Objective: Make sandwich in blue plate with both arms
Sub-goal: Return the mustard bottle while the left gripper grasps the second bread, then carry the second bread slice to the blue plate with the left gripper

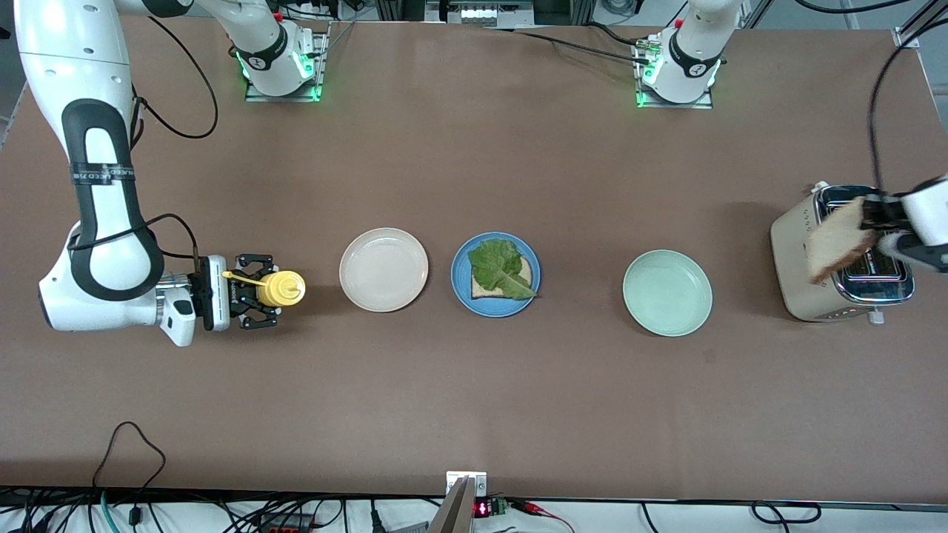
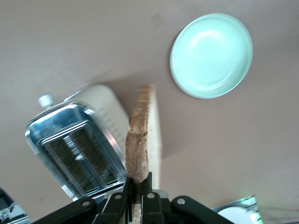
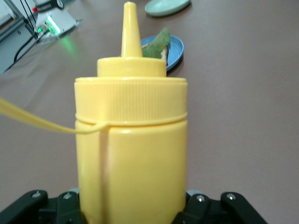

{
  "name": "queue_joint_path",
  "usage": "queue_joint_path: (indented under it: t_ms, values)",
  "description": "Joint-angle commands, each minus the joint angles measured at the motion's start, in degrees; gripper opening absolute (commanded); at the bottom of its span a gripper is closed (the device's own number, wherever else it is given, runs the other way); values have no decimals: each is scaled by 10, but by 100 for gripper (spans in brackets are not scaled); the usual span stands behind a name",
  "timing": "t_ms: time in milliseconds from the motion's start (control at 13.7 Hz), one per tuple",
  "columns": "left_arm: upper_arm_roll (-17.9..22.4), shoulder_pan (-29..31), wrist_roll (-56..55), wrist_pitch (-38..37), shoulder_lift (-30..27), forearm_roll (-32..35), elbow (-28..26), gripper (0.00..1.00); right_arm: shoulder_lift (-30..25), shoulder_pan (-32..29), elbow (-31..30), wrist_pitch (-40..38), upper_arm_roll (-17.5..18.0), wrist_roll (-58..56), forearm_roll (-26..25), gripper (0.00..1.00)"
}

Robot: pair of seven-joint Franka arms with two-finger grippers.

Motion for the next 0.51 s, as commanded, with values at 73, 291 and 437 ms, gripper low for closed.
queue_joint_path:
  t_ms: [73, 291, 437]
  values:
    - [-10, -98, -137, -8, 33, -63, 14, 1, -9, -30, -35, -20, 10, -69, 58, 0]
    - [-7, -196, -203, 11, 87, -81, 23, 1, 6, -43, -41, -34, 10, -117, 80, 0]
    - [-9, -235, -260, 65, 135, -132, 44, 1, 18, -56, -41, -43, 11, -160, 103, 0]
